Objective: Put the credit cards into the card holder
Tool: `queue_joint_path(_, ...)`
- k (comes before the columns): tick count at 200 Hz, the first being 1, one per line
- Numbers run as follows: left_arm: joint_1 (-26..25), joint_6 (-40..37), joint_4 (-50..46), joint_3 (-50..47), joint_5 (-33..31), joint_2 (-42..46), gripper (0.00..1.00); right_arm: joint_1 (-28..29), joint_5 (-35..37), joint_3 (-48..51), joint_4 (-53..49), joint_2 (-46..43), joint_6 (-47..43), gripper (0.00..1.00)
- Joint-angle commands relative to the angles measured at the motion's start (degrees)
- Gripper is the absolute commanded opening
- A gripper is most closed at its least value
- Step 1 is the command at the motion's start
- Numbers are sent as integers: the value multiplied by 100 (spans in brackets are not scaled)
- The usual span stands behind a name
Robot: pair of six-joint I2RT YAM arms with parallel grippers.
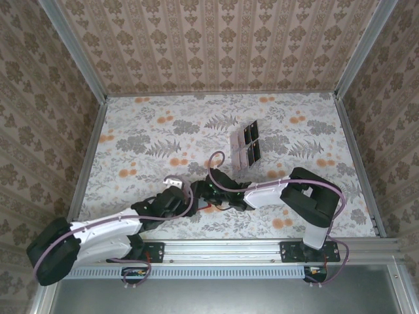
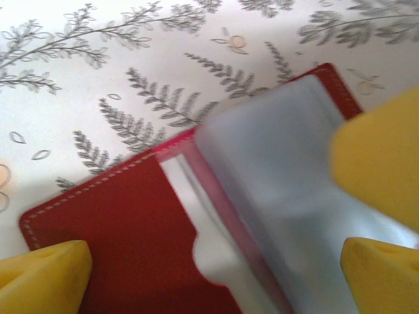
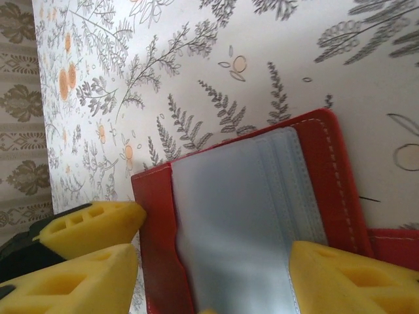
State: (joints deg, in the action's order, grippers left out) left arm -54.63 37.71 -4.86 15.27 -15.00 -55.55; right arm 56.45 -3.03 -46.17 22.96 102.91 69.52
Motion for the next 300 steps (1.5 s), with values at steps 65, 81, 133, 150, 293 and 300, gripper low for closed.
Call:
queue_joint_path(65,367,41,102,-4,322,433,100,-28,1290,644,-1236,-332,539,65)
queue_joint_path(81,515,-38,298,74,507,209,100,-28,1577,839,-1576,-545,738,65)
queue_joint_path(133,888,-356,787,396,1088,-590,100,20,2256,1480,-2223,-1407,1343,65)
queue_joint_path(150,885,-455,834,547,1216,-741,100,42,2300,1532,-2265,-1623,1303,65)
queue_joint_path(293,289,-356,234,790,770,-430,100,-58,1835,590,-2655,-2276,-1048,65)
queue_joint_path(300,248,-338,213,791,707,-426,100,-88,1768,543,-2665,-2124,-1069,65)
